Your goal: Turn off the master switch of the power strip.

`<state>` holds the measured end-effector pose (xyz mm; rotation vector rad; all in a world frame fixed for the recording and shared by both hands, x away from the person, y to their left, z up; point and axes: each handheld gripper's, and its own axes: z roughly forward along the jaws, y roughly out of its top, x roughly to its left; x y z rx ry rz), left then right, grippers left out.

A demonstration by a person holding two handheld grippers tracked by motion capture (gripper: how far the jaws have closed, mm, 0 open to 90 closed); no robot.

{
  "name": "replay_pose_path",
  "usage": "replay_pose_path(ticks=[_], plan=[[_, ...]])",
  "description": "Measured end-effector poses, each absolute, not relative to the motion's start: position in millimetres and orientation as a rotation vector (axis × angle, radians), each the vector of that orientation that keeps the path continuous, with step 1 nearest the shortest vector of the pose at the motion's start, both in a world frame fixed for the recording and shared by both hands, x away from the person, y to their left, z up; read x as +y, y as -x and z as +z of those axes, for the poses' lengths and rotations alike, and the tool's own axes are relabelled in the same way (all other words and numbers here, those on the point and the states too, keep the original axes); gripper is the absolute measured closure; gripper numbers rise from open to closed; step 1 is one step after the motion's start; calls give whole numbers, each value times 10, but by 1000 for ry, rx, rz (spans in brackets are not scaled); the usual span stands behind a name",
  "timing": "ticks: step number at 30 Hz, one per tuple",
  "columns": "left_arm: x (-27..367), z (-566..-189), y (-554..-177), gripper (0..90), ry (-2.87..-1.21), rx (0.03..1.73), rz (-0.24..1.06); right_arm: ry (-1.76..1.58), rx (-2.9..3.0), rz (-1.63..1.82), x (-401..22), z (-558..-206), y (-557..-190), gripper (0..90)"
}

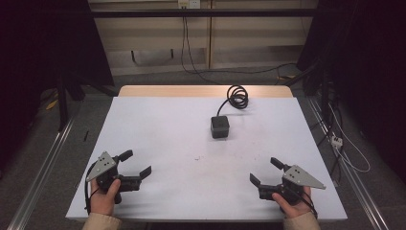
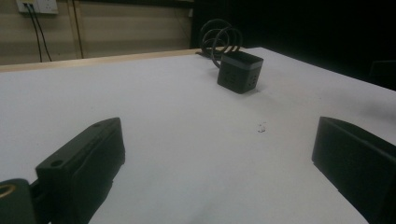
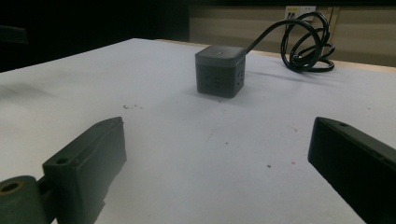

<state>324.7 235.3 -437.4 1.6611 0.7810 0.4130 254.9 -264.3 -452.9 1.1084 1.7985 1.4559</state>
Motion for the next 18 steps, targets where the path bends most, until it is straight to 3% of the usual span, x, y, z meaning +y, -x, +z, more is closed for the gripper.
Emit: replay_pose_path(ticks=[18], plan=[[2364,-4364,-3245,23,-1657,770,409,-1090,1814,1448,-2509,-4443,-2742,55]])
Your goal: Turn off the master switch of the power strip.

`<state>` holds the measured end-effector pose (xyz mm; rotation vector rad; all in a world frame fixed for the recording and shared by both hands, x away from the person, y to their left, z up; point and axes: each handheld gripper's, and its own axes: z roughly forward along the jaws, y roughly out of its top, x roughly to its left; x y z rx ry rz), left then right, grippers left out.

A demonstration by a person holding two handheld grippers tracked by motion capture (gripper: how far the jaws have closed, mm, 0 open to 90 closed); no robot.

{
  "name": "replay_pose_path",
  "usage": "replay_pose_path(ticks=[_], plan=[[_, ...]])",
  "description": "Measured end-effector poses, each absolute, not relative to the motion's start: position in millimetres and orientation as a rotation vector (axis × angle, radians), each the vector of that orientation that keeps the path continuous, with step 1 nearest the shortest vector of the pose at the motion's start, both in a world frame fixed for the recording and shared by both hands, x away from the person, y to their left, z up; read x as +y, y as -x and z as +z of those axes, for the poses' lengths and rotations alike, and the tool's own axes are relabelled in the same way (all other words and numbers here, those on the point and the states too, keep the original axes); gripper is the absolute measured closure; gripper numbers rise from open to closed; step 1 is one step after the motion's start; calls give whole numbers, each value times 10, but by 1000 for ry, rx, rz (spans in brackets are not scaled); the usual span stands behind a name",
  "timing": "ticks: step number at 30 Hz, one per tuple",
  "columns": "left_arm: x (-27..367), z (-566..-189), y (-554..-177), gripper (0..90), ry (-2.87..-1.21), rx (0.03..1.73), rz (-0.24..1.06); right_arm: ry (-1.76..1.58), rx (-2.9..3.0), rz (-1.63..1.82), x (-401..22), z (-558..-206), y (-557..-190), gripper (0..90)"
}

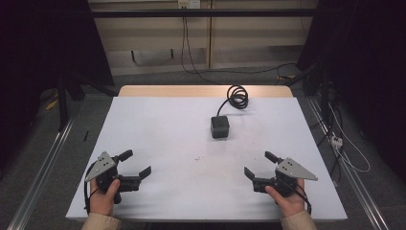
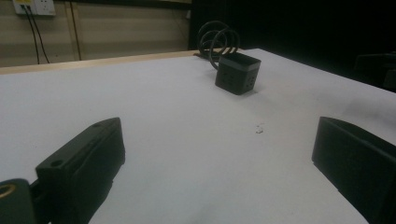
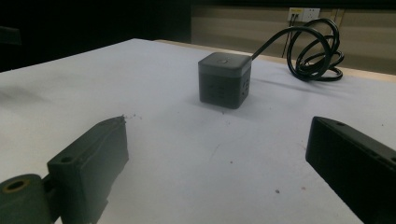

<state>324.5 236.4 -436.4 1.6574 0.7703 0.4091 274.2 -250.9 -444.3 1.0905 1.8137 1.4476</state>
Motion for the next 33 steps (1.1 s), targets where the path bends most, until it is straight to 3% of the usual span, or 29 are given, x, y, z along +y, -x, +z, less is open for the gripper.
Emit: replay_pose_path(ticks=[33], plan=[[2372,-4350,-3239,23,-1667,744,415,-1065,1861,1442,-2278,-4361,-3092,78]])
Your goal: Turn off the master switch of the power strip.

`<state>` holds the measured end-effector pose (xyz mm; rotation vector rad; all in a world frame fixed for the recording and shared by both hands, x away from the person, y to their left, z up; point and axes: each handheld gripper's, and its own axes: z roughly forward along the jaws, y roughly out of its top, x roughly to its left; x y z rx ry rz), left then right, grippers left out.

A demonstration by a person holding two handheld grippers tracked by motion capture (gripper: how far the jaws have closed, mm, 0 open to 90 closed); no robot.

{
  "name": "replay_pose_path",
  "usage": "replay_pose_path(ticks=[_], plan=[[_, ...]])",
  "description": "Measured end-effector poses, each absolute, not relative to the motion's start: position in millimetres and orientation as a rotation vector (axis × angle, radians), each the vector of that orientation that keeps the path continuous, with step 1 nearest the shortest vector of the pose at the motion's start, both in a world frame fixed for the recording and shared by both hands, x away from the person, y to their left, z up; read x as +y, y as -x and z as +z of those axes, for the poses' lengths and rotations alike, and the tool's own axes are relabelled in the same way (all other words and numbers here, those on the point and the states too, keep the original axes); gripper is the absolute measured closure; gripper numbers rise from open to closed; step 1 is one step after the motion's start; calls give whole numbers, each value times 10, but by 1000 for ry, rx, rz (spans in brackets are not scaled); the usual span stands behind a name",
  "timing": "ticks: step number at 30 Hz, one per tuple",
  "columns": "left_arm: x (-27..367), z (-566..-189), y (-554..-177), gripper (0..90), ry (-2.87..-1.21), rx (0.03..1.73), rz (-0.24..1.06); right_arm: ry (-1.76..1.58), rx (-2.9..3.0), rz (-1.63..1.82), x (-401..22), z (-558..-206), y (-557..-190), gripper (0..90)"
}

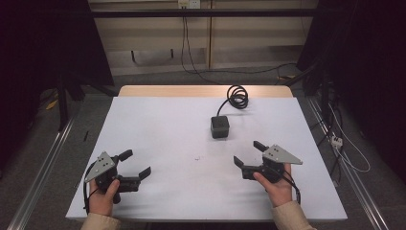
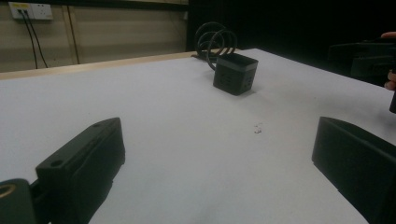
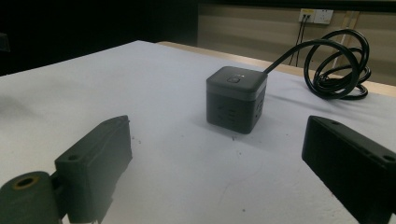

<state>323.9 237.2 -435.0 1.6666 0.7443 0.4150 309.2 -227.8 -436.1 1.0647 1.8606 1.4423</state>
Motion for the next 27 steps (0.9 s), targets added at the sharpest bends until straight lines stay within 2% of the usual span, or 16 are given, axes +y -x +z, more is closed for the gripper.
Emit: replay_pose_path(ticks=[27], plan=[[2362,-4353,-3248,23,-1666,741,410,-1098,1880,1439,-2133,-4338,-3371,102]])
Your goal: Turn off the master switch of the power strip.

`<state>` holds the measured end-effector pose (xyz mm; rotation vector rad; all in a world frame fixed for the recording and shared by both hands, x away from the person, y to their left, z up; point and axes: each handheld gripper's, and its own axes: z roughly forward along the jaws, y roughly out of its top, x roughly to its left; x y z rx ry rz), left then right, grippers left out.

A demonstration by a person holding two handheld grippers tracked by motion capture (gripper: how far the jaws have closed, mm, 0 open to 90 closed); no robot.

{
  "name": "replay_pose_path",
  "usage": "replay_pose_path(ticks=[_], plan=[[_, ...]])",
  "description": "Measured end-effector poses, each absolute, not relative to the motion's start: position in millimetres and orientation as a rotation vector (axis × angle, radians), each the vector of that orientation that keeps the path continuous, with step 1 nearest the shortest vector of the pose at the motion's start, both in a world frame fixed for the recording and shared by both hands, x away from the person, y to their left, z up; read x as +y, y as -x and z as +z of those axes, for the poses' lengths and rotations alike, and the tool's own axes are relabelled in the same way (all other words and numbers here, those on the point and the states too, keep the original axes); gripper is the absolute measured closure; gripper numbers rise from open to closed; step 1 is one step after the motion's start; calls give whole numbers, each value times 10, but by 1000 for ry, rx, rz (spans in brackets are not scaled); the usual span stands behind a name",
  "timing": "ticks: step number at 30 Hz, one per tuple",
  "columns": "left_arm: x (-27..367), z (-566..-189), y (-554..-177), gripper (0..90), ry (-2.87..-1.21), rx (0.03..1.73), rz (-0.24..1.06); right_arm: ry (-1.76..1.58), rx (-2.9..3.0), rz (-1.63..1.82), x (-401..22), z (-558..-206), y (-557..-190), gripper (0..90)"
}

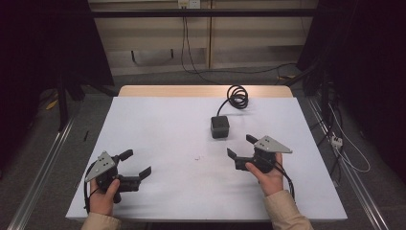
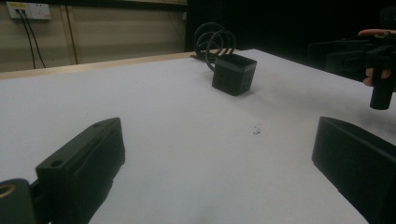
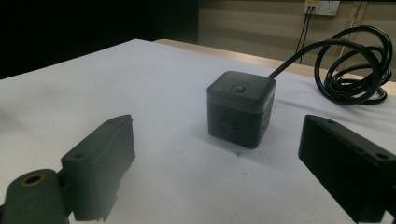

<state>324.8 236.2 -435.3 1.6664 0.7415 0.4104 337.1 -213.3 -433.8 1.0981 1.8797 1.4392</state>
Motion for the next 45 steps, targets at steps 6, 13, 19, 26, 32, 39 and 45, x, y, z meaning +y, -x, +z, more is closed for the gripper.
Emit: replay_pose_path(ticks=[6,13,19,26,32,39,45], plan=[[2357,-4352,-3246,23,-1669,744,409,-1122,1876,1434,-2132,-4335,-3446,108],[2358,-4352,-3246,23,-1671,743,411,-1139,1867,1432,-2138,-4337,-3497,116],[2354,-4353,-3249,23,-1671,736,409,-1141,1870,1424,-2119,-4324,-3540,118],[2354,-4352,-3249,23,-1673,736,409,-1139,1876,1411,-2105,-4318,-3590,122],[2356,-4350,-3250,23,-1672,736,407,-1138,1868,1410,-2101,-4294,-3629,124],[2357,-4353,-3250,23,-1663,741,404,-1138,1866,1408,-2081,-4285,-3669,128],[2354,-4354,-3250,23,-1663,742,401,-1132,1869,1400,-2063,-4270,-3706,128]])
